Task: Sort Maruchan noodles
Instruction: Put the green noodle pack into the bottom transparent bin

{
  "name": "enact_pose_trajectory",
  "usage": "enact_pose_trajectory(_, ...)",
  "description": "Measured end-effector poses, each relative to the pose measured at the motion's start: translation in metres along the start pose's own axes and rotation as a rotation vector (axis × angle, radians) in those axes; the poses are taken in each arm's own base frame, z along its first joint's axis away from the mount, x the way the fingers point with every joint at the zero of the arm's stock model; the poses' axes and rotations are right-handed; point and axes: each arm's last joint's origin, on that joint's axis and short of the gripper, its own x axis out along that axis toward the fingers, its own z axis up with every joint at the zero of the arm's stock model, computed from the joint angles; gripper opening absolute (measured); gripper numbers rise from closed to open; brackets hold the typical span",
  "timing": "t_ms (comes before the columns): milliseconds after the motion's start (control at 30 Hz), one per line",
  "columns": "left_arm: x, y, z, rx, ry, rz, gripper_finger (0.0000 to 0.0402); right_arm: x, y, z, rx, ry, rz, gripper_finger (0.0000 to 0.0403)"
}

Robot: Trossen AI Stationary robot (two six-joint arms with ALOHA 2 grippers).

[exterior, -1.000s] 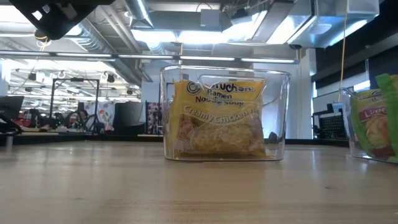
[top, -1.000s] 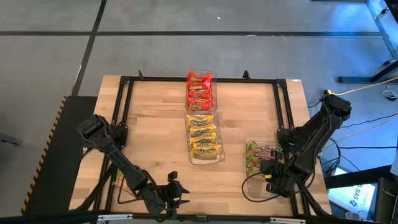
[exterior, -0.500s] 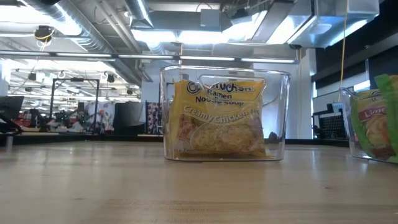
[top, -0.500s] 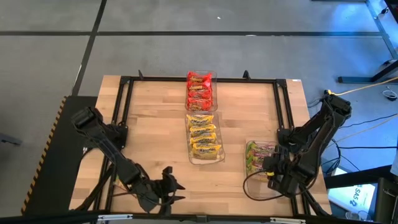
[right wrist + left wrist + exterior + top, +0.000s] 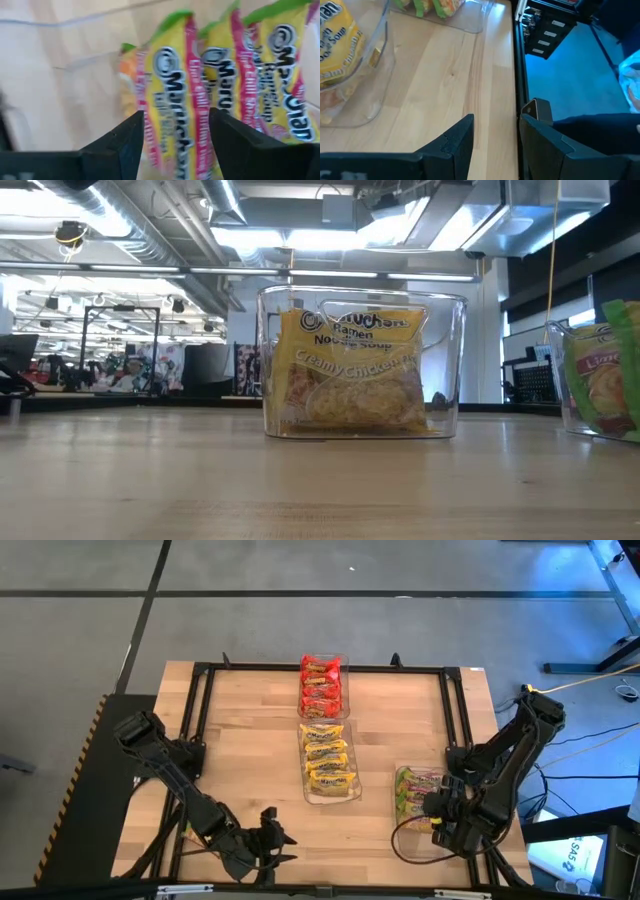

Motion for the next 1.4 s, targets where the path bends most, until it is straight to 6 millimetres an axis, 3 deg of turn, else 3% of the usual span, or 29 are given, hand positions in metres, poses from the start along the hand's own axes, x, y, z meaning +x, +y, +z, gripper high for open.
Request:
enact_pose_trajectory(133, -0.009, 0.004, 0.002, -0.040, 0.076, -0.023, 0.0153, -0.017, 0.008, 0.008, 0.021, -0.006, 0.071, 0.0193)
enact_pose_trajectory(300, -0.045, 0.017, 0.001, -0.231, 0.291, 0.031, 0.0153, -0.034, 0.024, 0.020, 0.019, -0.117, 0.209, 0.0193)
enact_pose_trajectory(500, -0.090, 0.029, -0.023, -0.435, 0.573, 0.246, 0.0153, -0.041, 0.046, 0.037, -0.034, -0.434, 0.313, 0.0193)
enact_pose_trajectory(633, -0.106, 0.031, -0.042, -0.473, 0.740, 0.393, 0.0153, -0.036, 0.059, 0.049, -0.096, -0.540, 0.335, 0.0193)
enact_pose_trajectory(867, -0.097, 0.022, -0.072, -0.431, 0.950, 0.463, 0.0153, -0.015, 0.074, 0.076, -0.186, -0.588, 0.346, 0.0193)
enact_pose_trajectory(1100, -0.071, 0.017, -0.098, -0.277, 1.058, 0.438, 0.0153, 0.002, 0.081, 0.090, -0.234, -0.546, 0.390, 0.0193)
enact_pose_trajectory(1400, -0.049, 0.023, -0.100, -0.133, 1.058, 0.378, 0.0153, 0.011, 0.086, 0.090, -0.300, -0.581, 0.333, 0.0193)
